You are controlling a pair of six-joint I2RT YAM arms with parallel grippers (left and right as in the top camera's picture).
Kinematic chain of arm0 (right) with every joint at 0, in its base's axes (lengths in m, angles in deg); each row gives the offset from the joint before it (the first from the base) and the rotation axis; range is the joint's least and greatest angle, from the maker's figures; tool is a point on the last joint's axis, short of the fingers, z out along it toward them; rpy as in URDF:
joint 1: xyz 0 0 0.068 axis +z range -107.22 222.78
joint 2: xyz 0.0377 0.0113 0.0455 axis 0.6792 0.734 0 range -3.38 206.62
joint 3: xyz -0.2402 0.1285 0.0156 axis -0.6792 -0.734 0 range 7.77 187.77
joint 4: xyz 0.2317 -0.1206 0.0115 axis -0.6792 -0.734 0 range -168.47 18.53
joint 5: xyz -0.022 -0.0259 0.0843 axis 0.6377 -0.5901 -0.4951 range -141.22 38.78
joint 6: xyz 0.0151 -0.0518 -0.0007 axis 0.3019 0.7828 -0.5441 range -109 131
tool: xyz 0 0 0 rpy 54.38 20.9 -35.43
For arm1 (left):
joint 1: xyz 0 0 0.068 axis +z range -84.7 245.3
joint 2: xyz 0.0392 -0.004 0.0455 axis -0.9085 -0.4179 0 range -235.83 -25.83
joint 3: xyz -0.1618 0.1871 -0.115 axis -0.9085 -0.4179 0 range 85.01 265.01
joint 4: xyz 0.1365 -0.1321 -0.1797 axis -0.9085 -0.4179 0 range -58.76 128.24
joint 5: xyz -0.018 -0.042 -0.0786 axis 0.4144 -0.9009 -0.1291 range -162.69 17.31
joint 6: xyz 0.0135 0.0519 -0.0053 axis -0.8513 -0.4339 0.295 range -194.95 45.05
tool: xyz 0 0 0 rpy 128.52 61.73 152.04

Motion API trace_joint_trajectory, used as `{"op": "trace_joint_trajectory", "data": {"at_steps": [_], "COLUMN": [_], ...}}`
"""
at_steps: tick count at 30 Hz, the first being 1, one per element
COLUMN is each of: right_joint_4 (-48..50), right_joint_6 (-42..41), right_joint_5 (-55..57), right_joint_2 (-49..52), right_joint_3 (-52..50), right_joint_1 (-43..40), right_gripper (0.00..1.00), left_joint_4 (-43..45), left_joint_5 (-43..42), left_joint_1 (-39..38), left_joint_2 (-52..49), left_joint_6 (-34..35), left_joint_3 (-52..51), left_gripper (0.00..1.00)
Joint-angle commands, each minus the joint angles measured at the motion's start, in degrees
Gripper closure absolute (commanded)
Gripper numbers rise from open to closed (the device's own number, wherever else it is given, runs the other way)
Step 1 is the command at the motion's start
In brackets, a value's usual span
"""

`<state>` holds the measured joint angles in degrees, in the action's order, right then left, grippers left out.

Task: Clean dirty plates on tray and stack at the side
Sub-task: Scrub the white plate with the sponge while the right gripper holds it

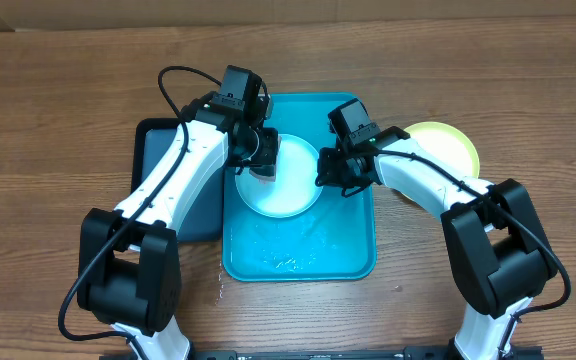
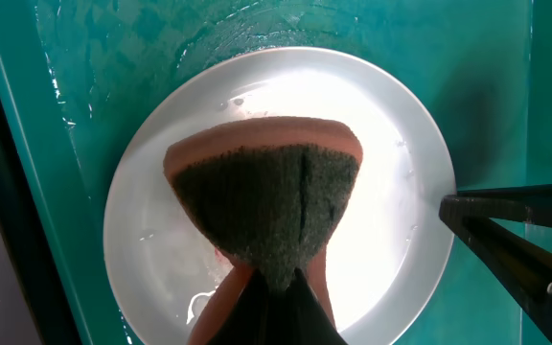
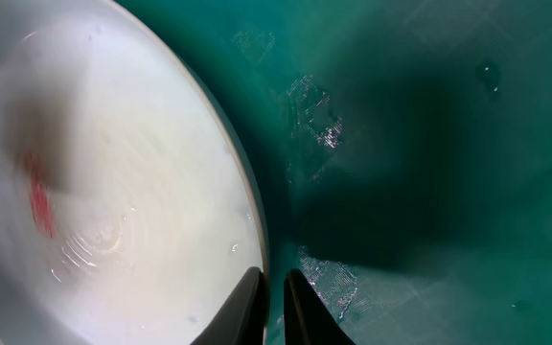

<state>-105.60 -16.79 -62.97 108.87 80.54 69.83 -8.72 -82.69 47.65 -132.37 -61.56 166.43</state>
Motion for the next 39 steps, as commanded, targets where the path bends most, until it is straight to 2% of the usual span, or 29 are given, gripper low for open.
{"op": "trace_joint_trajectory", "data": {"at_steps": [1, 13, 17, 25, 39], "right_joint_4": [0.04, -0.68, -0.68, -0.24, -0.22], "right_joint_6": [-0.57, -0.76, -0.76, -0.76, -0.76], "right_joint_5": [0.04, 0.02, 0.0, -1.03, -1.03], "right_joint_2": [-1.01, -0.98, -0.98, -0.98, -0.98], "right_joint_3": [-0.46, -0.46, -0.46, -0.46, -0.46], "right_joint_1": [0.0, 0.02, 0.02, 0.02, 0.02], "right_gripper": [0.9, 0.9, 0.96, 0.96, 0.96], "left_joint_4": [0.02, 0.02, 0.04, -0.66, -0.94], "left_joint_5": [0.55, 0.57, 0.59, 1.64, 1.4], "left_joint_1": [-0.39, -0.39, -0.39, -0.39, -0.39], "left_joint_2": [-0.28, -0.28, -0.28, -0.74, -8.59], "left_joint_6": [0.39, 0.39, 0.42, 0.83, 1.7], "left_joint_3": [0.42, 0.42, 0.42, 0.42, 0.37], "left_gripper": [0.96, 0.96, 0.96, 0.96, 0.96]}}
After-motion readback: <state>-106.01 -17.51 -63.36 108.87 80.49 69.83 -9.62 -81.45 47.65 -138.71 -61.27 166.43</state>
